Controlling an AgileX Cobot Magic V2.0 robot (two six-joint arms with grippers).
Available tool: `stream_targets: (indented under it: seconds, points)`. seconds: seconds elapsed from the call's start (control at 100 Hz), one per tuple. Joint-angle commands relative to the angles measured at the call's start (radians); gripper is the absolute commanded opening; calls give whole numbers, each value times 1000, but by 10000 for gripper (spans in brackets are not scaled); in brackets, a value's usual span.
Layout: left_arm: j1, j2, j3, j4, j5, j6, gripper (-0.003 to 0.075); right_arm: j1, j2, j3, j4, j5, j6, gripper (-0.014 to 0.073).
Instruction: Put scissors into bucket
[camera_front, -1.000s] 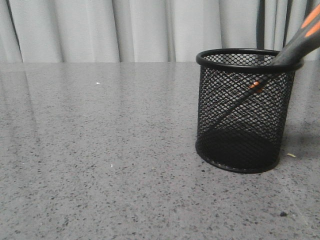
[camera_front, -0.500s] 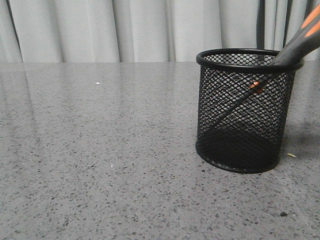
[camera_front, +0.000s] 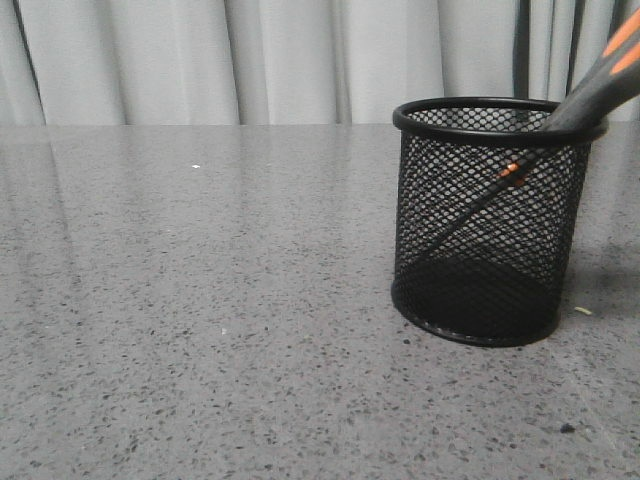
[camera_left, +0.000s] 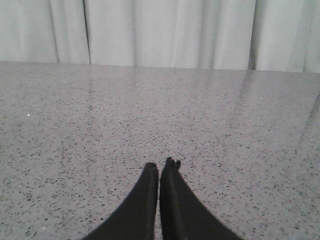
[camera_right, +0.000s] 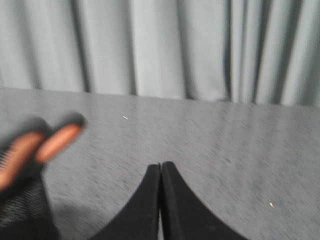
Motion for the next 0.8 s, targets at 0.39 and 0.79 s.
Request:
stream_targets:
  seconds: [0.39,0.79]
  points:
    - [3,-28,41,-10,-69,-9,-20,-175,-204,184,-91,-30,14,-55]
    - [3,-28,41,-10,-69,-9,-20,-180,-204,184,-91,-40,14,-55]
